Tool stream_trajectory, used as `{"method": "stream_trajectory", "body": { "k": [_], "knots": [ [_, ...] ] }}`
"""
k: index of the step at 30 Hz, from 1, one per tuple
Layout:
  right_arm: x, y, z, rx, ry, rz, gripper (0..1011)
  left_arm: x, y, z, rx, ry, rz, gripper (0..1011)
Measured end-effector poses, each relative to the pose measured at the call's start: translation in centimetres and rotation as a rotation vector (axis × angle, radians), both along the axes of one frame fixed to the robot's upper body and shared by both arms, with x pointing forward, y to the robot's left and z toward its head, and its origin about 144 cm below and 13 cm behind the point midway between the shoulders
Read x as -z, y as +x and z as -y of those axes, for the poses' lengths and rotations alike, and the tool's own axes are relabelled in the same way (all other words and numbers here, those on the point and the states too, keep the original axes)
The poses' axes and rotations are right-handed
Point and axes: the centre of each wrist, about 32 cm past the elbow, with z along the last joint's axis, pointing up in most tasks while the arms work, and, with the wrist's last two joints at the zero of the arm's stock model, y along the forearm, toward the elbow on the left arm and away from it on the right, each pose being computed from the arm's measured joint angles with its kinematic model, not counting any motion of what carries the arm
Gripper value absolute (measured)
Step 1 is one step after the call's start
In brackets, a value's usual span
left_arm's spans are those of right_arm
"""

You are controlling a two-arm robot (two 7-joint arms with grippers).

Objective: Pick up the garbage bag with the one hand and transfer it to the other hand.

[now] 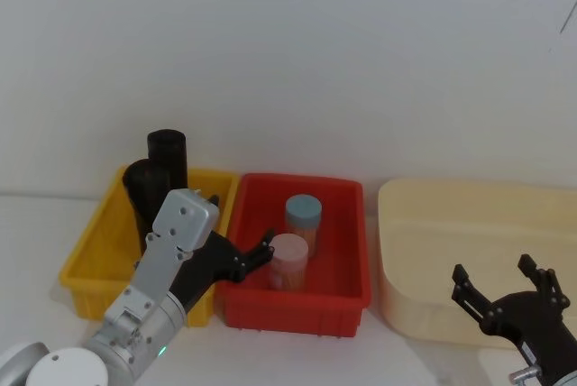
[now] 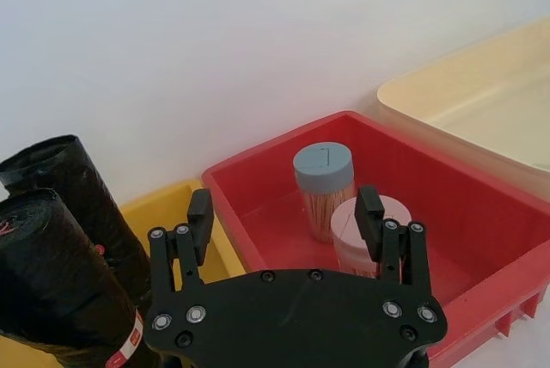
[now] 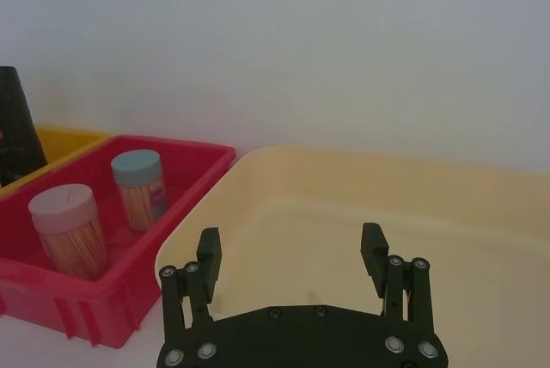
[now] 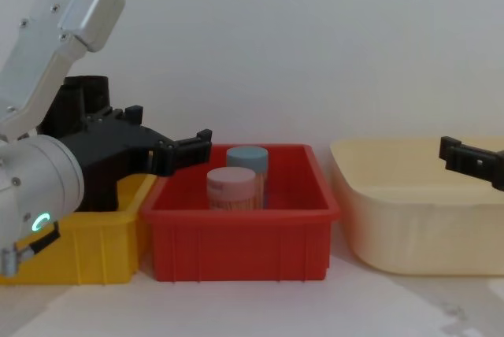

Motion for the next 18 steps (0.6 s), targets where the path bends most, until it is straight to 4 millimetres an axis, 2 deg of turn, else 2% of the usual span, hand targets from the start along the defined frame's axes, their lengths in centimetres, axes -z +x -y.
{"method": "stream_trajectory", "body": {
  "k": [18],
  "knots": [
    [-0.02, 0.08, 0.0, 0.0, 0.0, 0.0, 1004, -0.04, 0.02, 0.01, 0.0, 0.001, 0.0, 1001]
  ]
}}
